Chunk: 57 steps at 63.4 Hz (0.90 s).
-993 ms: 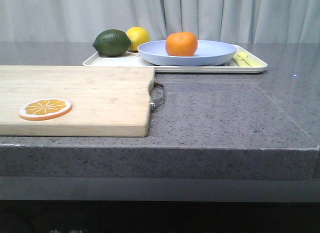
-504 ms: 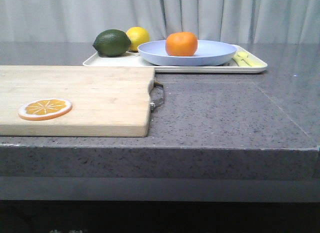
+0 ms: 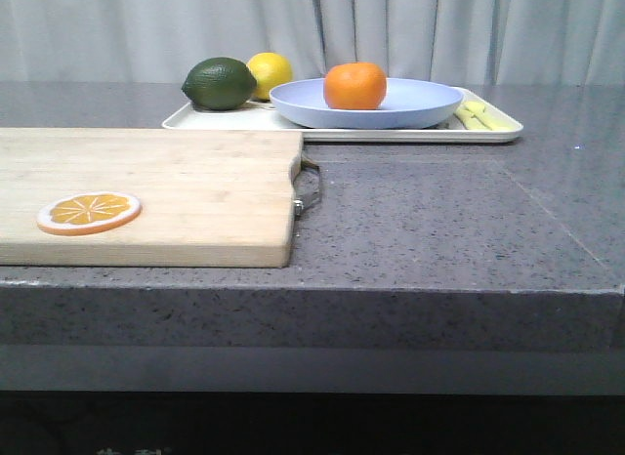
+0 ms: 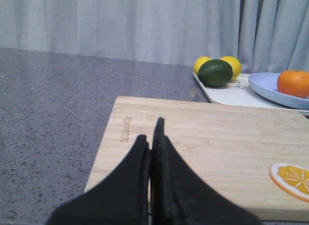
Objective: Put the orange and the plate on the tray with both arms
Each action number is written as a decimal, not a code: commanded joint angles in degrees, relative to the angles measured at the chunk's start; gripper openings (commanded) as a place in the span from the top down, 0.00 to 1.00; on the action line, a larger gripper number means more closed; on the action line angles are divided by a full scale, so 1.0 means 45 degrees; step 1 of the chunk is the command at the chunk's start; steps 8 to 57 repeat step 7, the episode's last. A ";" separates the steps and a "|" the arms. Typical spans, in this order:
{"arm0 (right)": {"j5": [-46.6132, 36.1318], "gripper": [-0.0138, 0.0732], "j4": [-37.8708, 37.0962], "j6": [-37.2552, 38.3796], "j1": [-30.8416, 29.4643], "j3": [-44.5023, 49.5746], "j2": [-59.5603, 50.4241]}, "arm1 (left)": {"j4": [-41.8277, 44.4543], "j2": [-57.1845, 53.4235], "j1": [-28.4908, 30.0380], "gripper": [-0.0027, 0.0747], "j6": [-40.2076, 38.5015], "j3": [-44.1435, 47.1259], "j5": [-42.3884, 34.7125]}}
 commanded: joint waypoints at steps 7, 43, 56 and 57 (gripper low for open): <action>-0.0973 0.91 0.0019 -0.0125 -0.0064 -0.0060 -0.0305 | -0.0090 -0.0255 0.0015 0.99 -0.0098 0.0071 -0.1082; -0.0973 0.91 0.0019 -0.0125 -0.0064 -0.0060 -0.0305 | -0.0090 -0.0255 0.0015 0.99 -0.0098 0.0071 -0.1082; -0.0973 0.91 0.0019 -0.0125 -0.0064 -0.0060 -0.0305 | -0.0090 -0.0255 0.0015 0.99 -0.0098 0.0071 -0.1082; -0.0973 0.91 0.0019 -0.0125 -0.0064 -0.0060 -0.0305 | -0.0090 -0.0255 0.0015 0.99 -0.0098 0.0071 -0.1082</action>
